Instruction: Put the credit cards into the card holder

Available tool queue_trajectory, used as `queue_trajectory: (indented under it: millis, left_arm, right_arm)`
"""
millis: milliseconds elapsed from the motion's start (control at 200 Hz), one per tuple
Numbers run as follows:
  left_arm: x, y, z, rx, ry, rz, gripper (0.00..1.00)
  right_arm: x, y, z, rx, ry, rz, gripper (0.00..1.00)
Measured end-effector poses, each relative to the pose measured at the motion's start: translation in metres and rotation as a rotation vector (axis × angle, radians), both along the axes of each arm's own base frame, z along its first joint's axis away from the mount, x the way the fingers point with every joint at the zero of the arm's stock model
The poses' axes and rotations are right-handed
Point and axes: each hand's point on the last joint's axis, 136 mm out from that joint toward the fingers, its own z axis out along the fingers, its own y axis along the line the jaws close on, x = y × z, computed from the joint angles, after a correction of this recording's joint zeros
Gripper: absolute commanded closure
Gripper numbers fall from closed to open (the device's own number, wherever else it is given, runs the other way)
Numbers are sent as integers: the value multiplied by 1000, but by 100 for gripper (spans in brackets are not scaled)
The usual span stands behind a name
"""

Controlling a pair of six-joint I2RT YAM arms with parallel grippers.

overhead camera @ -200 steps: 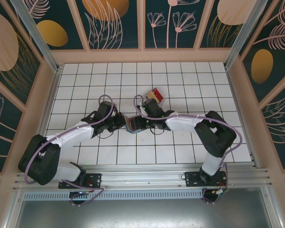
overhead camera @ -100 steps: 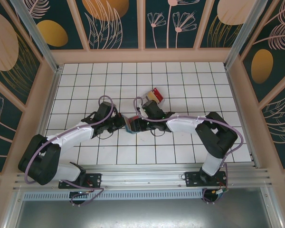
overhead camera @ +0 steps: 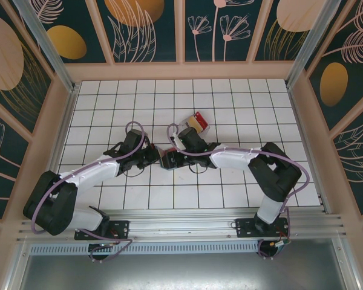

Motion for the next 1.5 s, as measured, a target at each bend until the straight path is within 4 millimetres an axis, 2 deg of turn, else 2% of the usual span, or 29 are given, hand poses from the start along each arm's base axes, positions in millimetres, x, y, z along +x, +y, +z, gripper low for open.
queue_trajectory:
  millis: [676, 931, 1111, 1206, 1361, 1501]
  left_arm:
    - [0, 0, 0, 0, -1, 0, 100]
    - [-3, 6, -8, 22, 9, 12, 100]
    - [-7, 18, -21, 78, 22, 40, 100]
    - [-11, 27, -30, 123, 32, 53, 73]
    - [-17, 46, -42, 209, 61, 80, 62]
    - [-21, 59, -47, 265, 80, 94, 52]
  right_arm:
    - [17, -6, -8, -32, -17, -54, 48]
    - [28, -20, -15, -90, -35, -113, 48]
    - [32, -39, -30, -162, -41, -153, 48]
    - [33, -49, -38, -193, -36, -170, 48]
    - [32, -61, -44, -222, -26, -189, 48]
    - [34, -63, -36, -211, -37, -198, 48]
